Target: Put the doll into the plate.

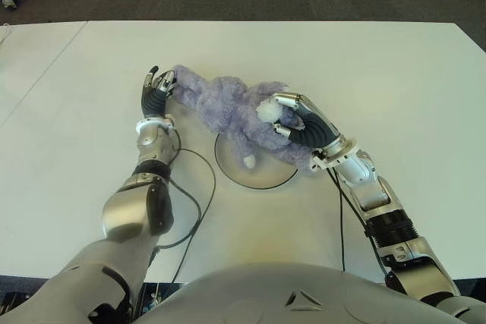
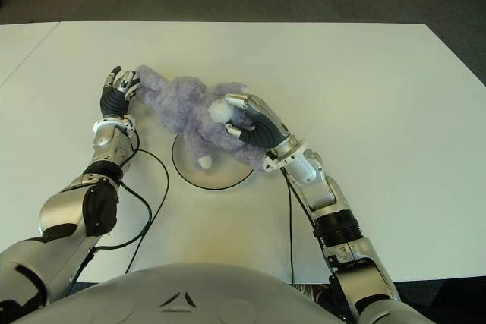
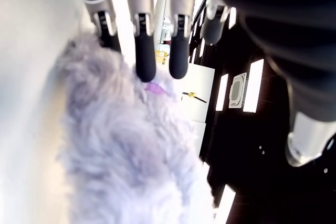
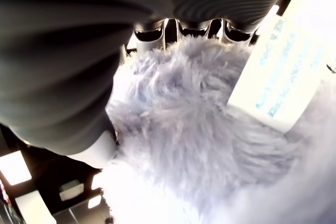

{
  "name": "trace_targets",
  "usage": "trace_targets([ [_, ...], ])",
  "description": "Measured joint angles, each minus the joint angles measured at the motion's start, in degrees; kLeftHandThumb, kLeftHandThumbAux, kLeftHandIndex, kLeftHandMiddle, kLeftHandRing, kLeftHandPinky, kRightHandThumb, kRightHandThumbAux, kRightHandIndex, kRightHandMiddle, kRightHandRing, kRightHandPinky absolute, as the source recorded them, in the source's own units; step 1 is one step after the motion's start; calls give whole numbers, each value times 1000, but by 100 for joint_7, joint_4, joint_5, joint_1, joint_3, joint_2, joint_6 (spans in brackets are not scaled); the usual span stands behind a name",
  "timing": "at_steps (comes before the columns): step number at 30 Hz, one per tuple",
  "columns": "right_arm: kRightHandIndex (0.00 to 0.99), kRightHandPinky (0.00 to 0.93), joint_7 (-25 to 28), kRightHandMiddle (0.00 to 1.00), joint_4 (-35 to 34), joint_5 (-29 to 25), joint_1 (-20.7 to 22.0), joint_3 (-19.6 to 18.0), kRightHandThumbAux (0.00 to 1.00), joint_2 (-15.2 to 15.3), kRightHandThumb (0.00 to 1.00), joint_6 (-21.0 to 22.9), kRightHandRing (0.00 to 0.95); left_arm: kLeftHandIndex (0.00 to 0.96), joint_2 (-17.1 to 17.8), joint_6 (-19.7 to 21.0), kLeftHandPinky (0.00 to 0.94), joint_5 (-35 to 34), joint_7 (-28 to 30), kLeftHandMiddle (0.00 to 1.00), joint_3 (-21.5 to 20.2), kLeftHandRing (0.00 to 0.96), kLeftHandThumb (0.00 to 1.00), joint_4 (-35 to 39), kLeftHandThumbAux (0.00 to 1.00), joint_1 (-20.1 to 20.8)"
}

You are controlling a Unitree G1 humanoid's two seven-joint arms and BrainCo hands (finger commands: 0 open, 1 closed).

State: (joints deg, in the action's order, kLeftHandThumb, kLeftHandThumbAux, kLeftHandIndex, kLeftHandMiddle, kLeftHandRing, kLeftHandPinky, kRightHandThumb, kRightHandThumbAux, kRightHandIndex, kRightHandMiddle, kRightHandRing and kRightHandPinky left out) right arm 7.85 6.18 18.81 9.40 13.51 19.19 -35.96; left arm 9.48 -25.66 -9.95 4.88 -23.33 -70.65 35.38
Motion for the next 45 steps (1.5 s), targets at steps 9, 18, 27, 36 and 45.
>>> trace_targets([
  [9,436,887,-6,889,161,-81,126,6,727,-28,688,-30,891,129,-4,9,320,23,0,286,0,311,0,0,611,0],
  [18,437,887,-131,888,220,75,363,82,726,-196,690,-46,890,133,-6,9,282,47,0,287,4,300,0,0,621,0],
  [27,436,882,45,887,-191,97,453,128,728,-244,687,94,881,146,-8,9,290,84,0,282,32,292,0,1,634,6],
  [36,436,876,428,882,-775,-87,512,101,728,-207,693,491,880,156,-54,9,287,83,0,272,71,286,0,2,656,23],
  [45,436,842,651,862,-1040,-97,518,78,730,-117,696,761,856,146,-92,9,262,81,0,260,86,273,0,2,653,30],
])
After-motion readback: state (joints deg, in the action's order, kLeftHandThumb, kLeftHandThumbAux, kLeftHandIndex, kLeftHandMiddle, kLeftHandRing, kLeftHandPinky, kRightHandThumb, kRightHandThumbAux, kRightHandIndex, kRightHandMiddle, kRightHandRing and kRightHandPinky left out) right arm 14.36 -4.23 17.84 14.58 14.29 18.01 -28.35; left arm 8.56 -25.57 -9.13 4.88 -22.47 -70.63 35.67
